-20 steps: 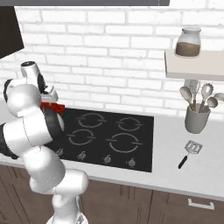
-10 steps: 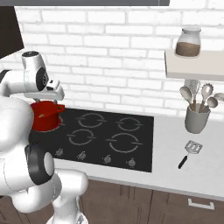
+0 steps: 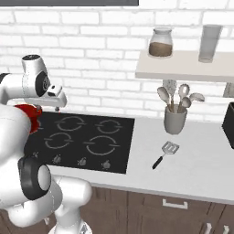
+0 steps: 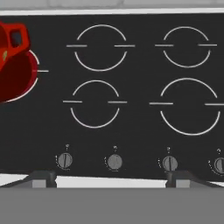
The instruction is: Put the cucumber and potato in the pot. Retrieve the spatula and lightly stir the vegetables in the pot.
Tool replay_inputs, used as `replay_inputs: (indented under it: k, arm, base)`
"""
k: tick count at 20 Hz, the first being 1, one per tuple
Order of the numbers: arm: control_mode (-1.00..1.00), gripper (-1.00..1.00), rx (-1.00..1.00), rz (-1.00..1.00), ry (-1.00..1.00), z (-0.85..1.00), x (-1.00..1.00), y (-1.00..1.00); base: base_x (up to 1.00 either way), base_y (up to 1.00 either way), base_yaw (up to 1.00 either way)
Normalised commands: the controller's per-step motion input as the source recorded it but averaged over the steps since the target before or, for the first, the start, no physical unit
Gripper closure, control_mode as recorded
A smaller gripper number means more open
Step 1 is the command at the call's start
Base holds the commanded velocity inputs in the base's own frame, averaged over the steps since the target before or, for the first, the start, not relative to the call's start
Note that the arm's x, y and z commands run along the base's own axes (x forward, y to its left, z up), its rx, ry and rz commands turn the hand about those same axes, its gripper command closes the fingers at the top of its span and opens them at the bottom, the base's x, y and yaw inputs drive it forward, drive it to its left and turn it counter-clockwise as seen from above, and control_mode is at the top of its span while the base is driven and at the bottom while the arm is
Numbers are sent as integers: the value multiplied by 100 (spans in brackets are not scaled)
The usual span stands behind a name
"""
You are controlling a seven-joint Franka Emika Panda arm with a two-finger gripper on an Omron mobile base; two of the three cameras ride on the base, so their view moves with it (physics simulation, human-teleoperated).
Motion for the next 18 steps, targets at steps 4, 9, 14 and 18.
replay_inputs:
  k: [4, 9, 14, 18]
  arm:
    - [100, -100, 0, 0, 0, 0, 0, 0]
    - [-100, -100, 0, -2, 3, -4, 0, -5]
    - [-100, -100, 3, -12, 1, -60, -37, -6]
    - [-100, -100, 8, -29, 18, -17, -84, -48]
  base:
    - [-1, -95, -15]
    - [0, -51, -5]
    - [0, 0, 0]
    - [0, 0, 0]
